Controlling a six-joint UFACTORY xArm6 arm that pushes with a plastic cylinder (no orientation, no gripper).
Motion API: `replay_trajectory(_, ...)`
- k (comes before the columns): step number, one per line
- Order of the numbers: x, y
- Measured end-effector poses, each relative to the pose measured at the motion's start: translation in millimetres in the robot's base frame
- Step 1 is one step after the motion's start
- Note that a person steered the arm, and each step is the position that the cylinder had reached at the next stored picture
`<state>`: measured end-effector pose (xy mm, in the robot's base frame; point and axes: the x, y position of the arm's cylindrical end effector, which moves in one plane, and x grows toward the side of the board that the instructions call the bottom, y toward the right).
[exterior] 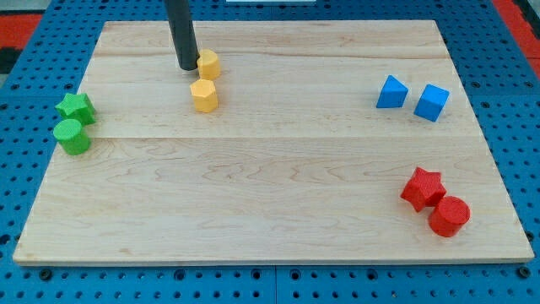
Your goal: Push the yellow heart above the yellow hexagon
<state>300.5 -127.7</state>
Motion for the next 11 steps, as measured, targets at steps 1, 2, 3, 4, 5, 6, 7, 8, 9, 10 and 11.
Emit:
replay_trajectory(1,5,7)
replay_trajectory(2,4,6)
replay_trajectory(3,-20,-8)
replay_trajectory(4,-33,-3)
replay_trajectory(5,-34,23)
replay_trajectory(6,-31,43)
replay_trajectory(7,-13,44)
replay_trajectory(8,5,44)
replay_trajectory(9,-5,41)
replay_trajectory(10,-33,2)
replay_trajectory(11,-48,-55)
